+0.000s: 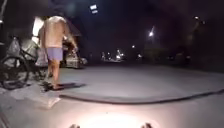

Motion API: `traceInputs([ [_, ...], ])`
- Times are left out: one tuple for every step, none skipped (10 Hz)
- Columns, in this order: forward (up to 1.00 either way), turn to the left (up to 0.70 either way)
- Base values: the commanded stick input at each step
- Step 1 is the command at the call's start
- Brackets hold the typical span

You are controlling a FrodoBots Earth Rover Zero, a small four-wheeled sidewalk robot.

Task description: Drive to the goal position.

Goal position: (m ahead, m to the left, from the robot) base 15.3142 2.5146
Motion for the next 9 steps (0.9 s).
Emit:
traceInputs([
  [0.85,-0.21],
  [0.85,-0.31],
  [0.85,-0.21],
  [0.85,-0.07],
  [0.85,0.00],
  [0.85,0.00],
  [0.85,0.00],
  [0.85,0.00],
  [0.85,0.00],
])
